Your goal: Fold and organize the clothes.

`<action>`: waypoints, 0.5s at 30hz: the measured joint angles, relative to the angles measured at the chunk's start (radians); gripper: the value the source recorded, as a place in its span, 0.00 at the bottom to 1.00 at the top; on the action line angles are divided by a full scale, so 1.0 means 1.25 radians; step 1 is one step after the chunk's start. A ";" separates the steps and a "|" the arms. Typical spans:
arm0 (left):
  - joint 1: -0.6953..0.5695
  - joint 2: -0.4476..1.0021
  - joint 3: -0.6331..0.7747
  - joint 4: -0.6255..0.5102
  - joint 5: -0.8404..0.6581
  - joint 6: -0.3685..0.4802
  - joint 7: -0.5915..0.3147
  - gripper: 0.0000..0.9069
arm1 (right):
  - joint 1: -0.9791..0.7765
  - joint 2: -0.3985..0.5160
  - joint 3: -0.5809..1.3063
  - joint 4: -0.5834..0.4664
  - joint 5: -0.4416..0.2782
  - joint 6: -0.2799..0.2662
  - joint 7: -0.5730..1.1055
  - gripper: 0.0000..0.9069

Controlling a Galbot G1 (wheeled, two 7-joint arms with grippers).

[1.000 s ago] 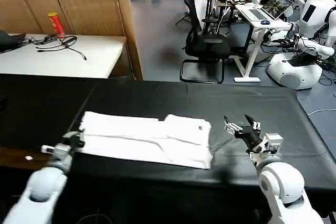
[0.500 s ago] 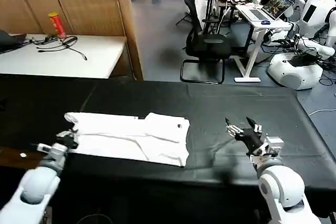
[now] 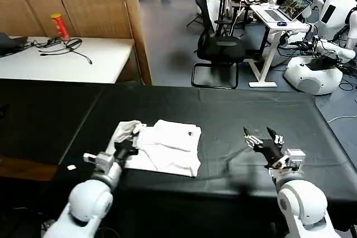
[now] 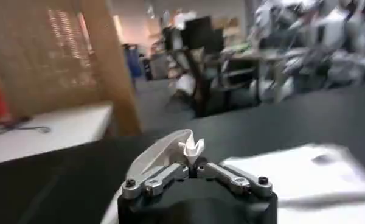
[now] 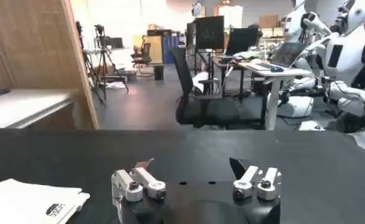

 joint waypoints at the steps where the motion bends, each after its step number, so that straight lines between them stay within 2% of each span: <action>1: -0.003 -0.007 0.011 0.000 -0.010 -0.001 0.000 0.00 | -0.001 0.003 -0.002 0.000 -0.002 0.000 0.000 0.97; 15: -0.042 -0.093 0.130 0.039 -0.047 -0.003 0.006 0.00 | -0.007 0.009 0.005 -0.006 -0.010 -0.001 0.000 0.97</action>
